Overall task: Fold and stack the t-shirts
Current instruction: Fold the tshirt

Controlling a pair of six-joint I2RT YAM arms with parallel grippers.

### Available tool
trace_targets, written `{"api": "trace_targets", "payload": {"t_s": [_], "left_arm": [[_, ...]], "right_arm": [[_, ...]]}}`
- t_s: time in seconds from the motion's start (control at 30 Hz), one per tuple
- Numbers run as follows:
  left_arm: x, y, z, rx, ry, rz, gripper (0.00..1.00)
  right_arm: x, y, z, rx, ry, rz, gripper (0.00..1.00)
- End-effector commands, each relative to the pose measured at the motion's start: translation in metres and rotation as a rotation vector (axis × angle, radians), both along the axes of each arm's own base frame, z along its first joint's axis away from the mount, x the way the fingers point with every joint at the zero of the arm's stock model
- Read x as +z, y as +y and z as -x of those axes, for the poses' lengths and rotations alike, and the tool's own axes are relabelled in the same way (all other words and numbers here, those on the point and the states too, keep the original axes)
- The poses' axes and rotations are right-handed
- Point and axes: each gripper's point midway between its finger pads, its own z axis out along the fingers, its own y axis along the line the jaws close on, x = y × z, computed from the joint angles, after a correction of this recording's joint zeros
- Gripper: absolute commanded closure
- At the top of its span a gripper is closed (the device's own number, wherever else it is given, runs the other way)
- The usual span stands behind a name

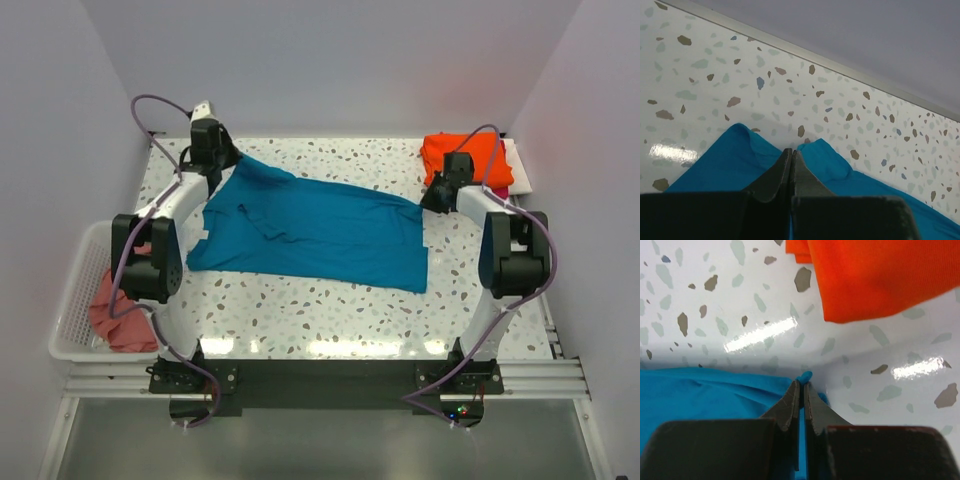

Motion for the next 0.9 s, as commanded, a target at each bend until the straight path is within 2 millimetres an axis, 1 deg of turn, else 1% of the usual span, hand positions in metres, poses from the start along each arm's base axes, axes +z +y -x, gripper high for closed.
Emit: {"api": "trace_targets", "payload": {"t_s": [0.0, 0.03, 0.07, 0.1, 0.2, 0.23, 0.27, 0.3, 0.37, 0.4, 0.43, 0.47, 0.5, 0.57, 0.6, 0.63, 0.67, 0.7, 0.73, 0.77, 0.8, 0.83, 0.87], "left_arm": [[0.048, 0.016, 0.014, 0.074, -0.103, 0.022, 1.0], [0.043, 0.017, 0.02, 0.08, -0.092, 0.021, 1.0], [0.045, 0.02, 0.023, 0.092, -0.095, 0.021, 1.0], [0.051, 0.021, 0.028, 0.097, -0.103, 0.025, 1.0], [0.052, 0.026, 0.04, 0.124, -0.081, 0.018, 1.0], [0.046, 0.031, 0.049, 0.145, -0.043, 0.011, 1.0], [0.042, 0.033, 0.051, 0.153, -0.028, 0.01, 1.0], [0.046, 0.034, 0.055, 0.163, -0.03, 0.015, 1.0], [0.038, 0.039, 0.065, 0.185, -0.002, 0.011, 1.0], [0.042, 0.04, 0.069, 0.193, -0.007, 0.019, 1.0], [0.037, 0.042, 0.074, 0.198, 0.007, 0.019, 1.0], [0.035, 0.042, 0.077, 0.201, 0.014, 0.02, 1.0], [0.038, 0.042, 0.081, 0.205, 0.012, 0.029, 1.0], [0.03, 0.043, 0.09, 0.21, 0.039, 0.034, 1.0], [0.033, 0.043, 0.094, 0.218, 0.035, 0.043, 1.0], [0.026, 0.044, 0.099, 0.222, 0.05, 0.045, 1.0], [0.025, 0.044, 0.102, 0.227, 0.053, 0.047, 1.0], [0.03, 0.045, 0.107, 0.231, 0.04, 0.054, 1.0], [0.025, 0.045, 0.111, 0.232, 0.052, 0.054, 1.0], [0.023, 0.047, 0.116, 0.241, 0.06, 0.053, 1.0], [0.027, 0.048, 0.12, 0.247, 0.053, 0.056, 1.0], [0.023, 0.049, 0.125, 0.254, 0.063, 0.054, 1.0], [0.021, 0.052, 0.129, 0.264, 0.07, 0.048, 1.0]], "right_arm": [[0.033, -0.008, -0.004, -0.055, -0.1, 0.01, 1.0], [0.035, -0.007, -0.002, -0.054, -0.104, 0.011, 1.0], [0.034, -0.008, 0.002, -0.06, -0.098, 0.012, 1.0], [0.038, -0.009, 0.003, -0.064, -0.105, 0.014, 1.0], [0.039, -0.01, 0.011, -0.066, -0.099, 0.016, 1.0], [0.04, -0.01, 0.014, -0.068, -0.101, 0.017, 1.0], [0.041, -0.01, 0.016, -0.068, -0.102, 0.017, 1.0], [0.045, -0.01, 0.018, -0.068, -0.11, 0.017, 1.0], [0.042, -0.01, 0.025, -0.068, -0.102, 0.017, 1.0], [0.042, -0.01, 0.028, -0.07, -0.098, 0.017, 1.0], [0.048, -0.01, 0.031, -0.071, -0.112, 0.018, 1.0], [0.043, -0.009, 0.036, -0.07, -0.101, 0.018, 1.0], [0.045, -0.01, 0.039, -0.07, -0.102, 0.017, 1.0], [0.048, -0.01, 0.046, -0.068, -0.107, 0.017, 1.0], [0.048, -0.01, 0.05, -0.069, -0.105, 0.016, 1.0], [0.048, -0.01, 0.052, -0.069, -0.105, 0.016, 1.0], [0.051, -0.009, 0.058, -0.068, -0.11, 0.016, 1.0], [0.051, -0.01, 0.061, -0.069, -0.11, 0.016, 1.0], [0.053, -0.01, 0.064, -0.067, -0.115, 0.016, 1.0], [0.053, -0.01, 0.07, -0.068, -0.112, 0.015, 1.0], [0.053, -0.008, 0.073, -0.061, -0.111, 0.007, 1.0], [0.052, -0.006, 0.076, -0.056, -0.111, 0.001, 1.0], [0.047, -0.005, 0.082, -0.052, -0.097, -0.002, 1.0]]}}
